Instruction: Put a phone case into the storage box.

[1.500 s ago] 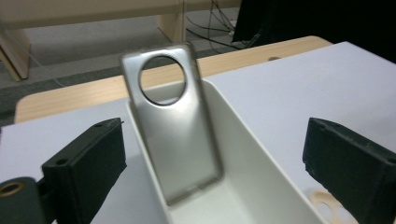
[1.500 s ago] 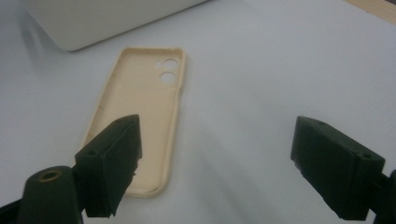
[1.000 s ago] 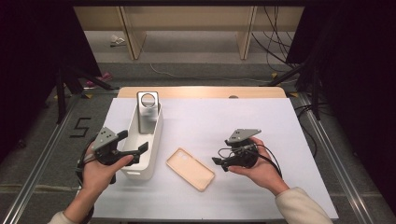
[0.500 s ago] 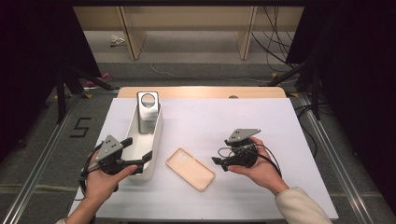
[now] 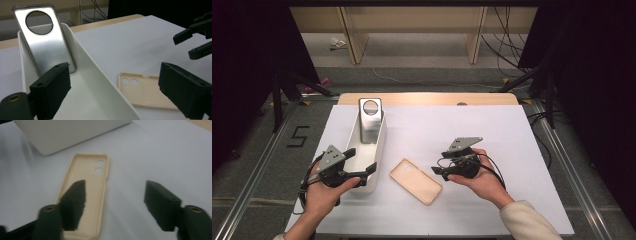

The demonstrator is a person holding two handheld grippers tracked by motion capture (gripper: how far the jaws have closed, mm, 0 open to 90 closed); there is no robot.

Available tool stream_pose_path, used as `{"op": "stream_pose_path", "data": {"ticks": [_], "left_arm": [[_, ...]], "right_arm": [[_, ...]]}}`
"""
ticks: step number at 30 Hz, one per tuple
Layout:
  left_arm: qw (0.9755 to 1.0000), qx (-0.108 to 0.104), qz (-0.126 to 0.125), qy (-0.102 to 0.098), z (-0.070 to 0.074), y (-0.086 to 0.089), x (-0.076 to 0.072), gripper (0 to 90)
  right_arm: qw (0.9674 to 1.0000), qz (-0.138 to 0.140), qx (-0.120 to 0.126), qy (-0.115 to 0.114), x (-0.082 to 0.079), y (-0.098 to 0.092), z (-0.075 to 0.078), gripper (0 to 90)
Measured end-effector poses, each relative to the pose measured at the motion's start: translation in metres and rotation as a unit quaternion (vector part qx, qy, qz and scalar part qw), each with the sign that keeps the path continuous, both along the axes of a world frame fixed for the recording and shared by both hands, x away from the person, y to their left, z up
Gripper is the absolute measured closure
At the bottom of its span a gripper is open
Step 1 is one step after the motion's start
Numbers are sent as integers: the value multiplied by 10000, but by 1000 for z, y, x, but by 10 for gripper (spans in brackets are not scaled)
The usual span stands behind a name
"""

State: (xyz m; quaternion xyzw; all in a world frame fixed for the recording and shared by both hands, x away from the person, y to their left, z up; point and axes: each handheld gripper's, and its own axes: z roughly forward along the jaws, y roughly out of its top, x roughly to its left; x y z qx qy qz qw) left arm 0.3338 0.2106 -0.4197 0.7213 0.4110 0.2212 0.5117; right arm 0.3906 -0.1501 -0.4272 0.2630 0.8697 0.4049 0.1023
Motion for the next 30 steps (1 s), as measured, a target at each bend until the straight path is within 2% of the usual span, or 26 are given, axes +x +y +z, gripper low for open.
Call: {"op": "stream_pose_path", "data": {"ticks": [2,5,7,10,14,18,24,30], "left_arm": [[10000,18,-3,16,-1,-1,0,105],[10000,16,5,36,-1,-2,0,108],[10000,29,-10,24,-1,-2,0,112],[10000,33,-6,45,-2,-2,0,114],[10000,33,-20,34,-2,-3,-1,115],[10000,61,-31,58,-3,-3,-1,115],[9999,76,-41,73,-4,-4,0,117],[9999,94,-39,59,-4,-4,0,117]], "right_arm": [[9999,69,-98,-65,-1,5,0,620],[9998,175,-132,-5,0,13,0,775],[9993,265,-244,41,0,20,-3,844],[9984,358,-419,106,2,35,-7,900],[9969,444,-606,220,9,55,-14,900],[9959,414,-738,305,20,71,-20,900],[9953,323,-812,410,31,84,-29,900],[9944,337,-906,435,35,93,-35,900]]}}
